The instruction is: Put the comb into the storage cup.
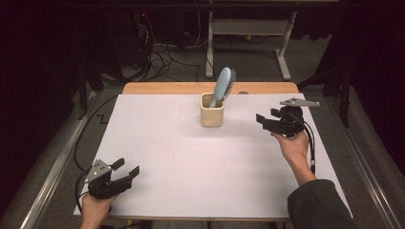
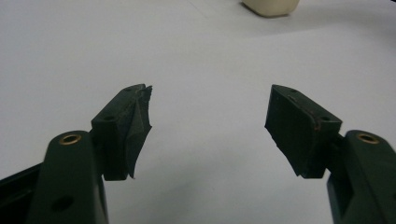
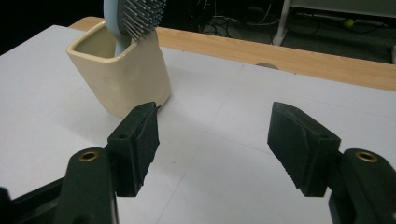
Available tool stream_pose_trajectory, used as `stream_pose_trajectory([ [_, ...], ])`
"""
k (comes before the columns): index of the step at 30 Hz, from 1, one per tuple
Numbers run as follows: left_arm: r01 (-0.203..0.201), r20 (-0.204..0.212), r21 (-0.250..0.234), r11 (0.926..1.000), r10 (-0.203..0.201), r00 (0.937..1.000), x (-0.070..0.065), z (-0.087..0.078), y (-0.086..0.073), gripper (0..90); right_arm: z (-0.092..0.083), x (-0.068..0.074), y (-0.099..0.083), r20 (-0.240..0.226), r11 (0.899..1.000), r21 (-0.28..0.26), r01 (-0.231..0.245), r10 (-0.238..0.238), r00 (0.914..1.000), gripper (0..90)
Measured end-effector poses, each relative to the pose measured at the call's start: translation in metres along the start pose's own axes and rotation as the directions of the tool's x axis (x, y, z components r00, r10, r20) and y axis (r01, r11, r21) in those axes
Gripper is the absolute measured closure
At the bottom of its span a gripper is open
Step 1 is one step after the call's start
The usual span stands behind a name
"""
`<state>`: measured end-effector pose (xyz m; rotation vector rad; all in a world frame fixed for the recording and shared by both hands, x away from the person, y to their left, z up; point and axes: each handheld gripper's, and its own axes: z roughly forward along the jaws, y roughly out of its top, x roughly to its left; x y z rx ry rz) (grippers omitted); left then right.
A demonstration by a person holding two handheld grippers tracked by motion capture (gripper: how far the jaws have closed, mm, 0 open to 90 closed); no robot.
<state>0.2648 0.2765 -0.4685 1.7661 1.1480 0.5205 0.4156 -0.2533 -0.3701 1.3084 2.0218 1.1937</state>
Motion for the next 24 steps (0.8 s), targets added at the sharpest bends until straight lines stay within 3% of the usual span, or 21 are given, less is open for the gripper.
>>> stream_pose_trajectory([
  [24, 0.002, -0.002, 0.0, 1.0, -0.002, 1.0, 0.0, 0.0, 0.0, 31.3, -0.013, -0.009, -0.015, 0.008, 1.0, -0.004, -0.013, 0.013, 0.9999, 34.4],
])
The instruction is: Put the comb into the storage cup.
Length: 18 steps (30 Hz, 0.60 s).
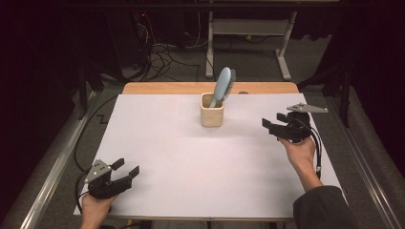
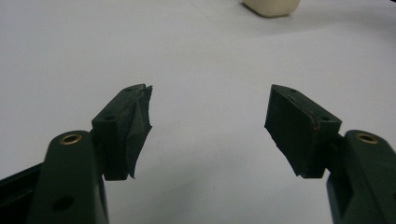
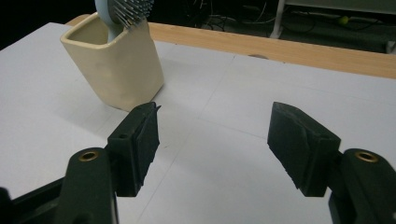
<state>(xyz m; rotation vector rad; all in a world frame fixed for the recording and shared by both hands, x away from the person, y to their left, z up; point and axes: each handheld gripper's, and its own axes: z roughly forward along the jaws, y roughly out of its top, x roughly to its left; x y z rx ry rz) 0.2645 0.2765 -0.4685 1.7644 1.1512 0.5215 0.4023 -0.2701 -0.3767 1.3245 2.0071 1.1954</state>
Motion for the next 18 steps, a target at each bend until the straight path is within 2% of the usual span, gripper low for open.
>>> stream_pose_trajectory([
  [18, 0.001, -0.003, 0.001, 1.0, -0.001, 1.0, 0.0, 0.0, 0.0, 31.3, -0.011, -0.007, -0.008, 0.009, 1.0, -0.019, -0.011, 0.011, 0.9999, 34.4],
])
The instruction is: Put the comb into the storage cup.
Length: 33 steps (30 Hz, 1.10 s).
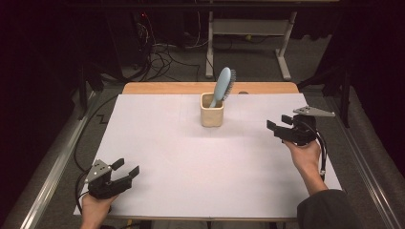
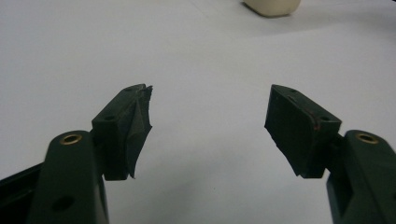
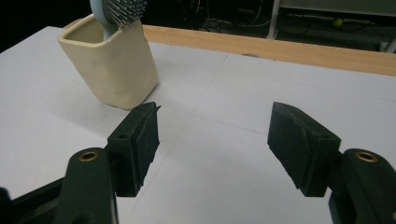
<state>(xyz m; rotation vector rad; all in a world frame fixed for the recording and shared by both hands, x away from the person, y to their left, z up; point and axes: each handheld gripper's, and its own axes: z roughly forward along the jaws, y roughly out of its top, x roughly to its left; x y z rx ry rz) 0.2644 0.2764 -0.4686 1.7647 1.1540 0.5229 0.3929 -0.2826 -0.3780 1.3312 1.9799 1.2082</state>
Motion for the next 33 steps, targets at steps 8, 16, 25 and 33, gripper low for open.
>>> stream_pose_trajectory([
  [8, 0.0, 0.0, 0.0, 1.0, 0.0, 1.0, 0.0, 0.0, 0.0, 31.3, -0.006, -0.002, -0.003, 0.006, 1.0, -0.001, 0.005, -0.005, 1.0, 34.3],
  [16, 0.0, -0.001, -0.002, 1.0, 0.0, 1.0, 0.0, 0.0, 0.0, 31.4, -0.014, -0.006, -0.007, 0.017, 1.0, -0.003, 0.001, -0.001, 0.9999, 34.3],
  [25, 0.0, -0.002, -0.002, 1.0, 0.0, 1.0, 0.0, 0.0, 0.0, 31.3, -0.02, -0.008, -0.01, 0.017, 1.0, -0.013, 0.001, 0.0, 0.9999, 34.2],
  [33, 0.0, 0.0, 0.0, 1.0, 0.0, 1.0, 0.0, 0.0, 0.0, 31.5, -0.025, -0.008, -0.014, 0.013, 1.0, -0.021, 0.0, 0.001, 0.9999, 34.1],
])
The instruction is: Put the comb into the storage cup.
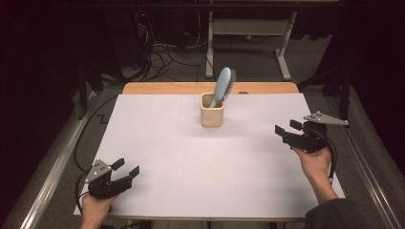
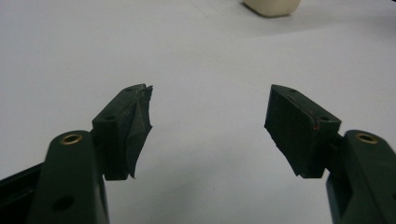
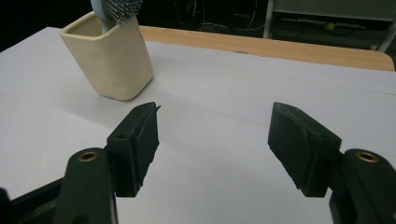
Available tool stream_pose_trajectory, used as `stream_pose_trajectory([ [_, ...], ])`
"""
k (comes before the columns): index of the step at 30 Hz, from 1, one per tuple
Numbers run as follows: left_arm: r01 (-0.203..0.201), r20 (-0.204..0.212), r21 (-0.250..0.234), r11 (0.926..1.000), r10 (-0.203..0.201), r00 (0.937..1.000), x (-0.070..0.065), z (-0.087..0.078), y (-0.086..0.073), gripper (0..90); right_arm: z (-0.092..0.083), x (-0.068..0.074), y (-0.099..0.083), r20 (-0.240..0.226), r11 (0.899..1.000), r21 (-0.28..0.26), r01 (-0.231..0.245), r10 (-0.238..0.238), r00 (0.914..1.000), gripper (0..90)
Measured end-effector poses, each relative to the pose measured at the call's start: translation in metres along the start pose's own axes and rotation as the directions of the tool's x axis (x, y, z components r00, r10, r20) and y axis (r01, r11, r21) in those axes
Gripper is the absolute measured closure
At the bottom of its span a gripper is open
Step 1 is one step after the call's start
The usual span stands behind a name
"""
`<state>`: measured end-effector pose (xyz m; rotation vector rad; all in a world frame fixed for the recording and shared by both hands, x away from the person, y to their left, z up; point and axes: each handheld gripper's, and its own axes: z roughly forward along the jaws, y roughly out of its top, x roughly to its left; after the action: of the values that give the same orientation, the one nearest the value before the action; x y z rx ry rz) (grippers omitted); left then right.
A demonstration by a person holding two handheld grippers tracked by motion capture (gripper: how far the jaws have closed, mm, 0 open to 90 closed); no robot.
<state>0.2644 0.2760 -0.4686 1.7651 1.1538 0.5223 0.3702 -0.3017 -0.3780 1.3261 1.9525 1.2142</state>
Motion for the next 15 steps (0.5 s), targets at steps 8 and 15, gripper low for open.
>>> stream_pose_trajectory([
  [8, 0.002, 0.0, -0.002, 1.0, -0.002, 1.0, 0.0002, 0.0001, -0.0001, 31.9, -0.0061, -0.0014, -0.0049, 0.0, 1.0, -0.007, -0.002, 0.002, 1.0, 33.7],
  [15, 0.003, -0.001, -0.001, 1.0, -0.003, 1.0, 0.0006, 0.0004, -0.0002, 32.0, -0.0099, -0.003, -0.0082, -0.001, 1.0, -0.015, -0.003, 0.003, 1.0, 33.3],
])
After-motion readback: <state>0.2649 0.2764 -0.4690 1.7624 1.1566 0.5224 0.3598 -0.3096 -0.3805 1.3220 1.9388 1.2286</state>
